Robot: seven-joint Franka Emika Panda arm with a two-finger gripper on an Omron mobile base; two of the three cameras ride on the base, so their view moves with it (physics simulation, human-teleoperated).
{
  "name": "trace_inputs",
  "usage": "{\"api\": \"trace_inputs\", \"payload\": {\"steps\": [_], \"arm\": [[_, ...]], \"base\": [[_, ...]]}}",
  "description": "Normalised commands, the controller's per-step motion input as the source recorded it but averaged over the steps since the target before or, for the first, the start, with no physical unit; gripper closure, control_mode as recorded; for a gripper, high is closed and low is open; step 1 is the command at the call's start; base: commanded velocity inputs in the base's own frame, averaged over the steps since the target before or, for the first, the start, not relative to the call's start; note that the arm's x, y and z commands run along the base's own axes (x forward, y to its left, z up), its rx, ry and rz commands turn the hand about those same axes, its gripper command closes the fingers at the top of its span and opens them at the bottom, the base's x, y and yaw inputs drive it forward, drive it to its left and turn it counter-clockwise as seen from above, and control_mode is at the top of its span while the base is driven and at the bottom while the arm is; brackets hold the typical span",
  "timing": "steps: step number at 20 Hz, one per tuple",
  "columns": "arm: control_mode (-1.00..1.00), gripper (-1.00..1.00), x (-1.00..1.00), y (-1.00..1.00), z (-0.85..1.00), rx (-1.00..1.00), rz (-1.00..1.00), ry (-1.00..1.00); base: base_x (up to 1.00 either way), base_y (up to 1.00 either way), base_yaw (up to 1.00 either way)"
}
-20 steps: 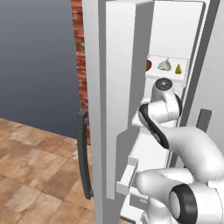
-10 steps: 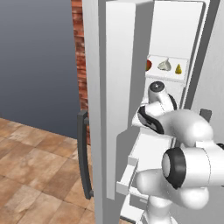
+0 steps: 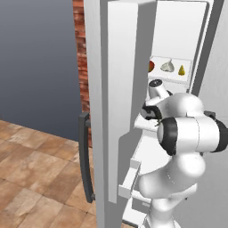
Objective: Take the fish and garlic from the second highest rack and move them to the highest rack where the mango and lemon wedge are located, to maximize freezer space. Close the freezer door after rearranging.
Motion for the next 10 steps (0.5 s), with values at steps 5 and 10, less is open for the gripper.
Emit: {"api": "trace_inputs", "payload": {"steps": [5, 10], "arm": [[-1.00, -1.00, 0.25, -0.31, -0.40, 0.02, 0.00, 0.07], [-1.00, -1.00, 0.11, -0.22, -0.51, 0.00, 0.00, 0.00]], "base": [[0.00, 0.00, 0.00], [0.00, 0.00, 0.00]]}}
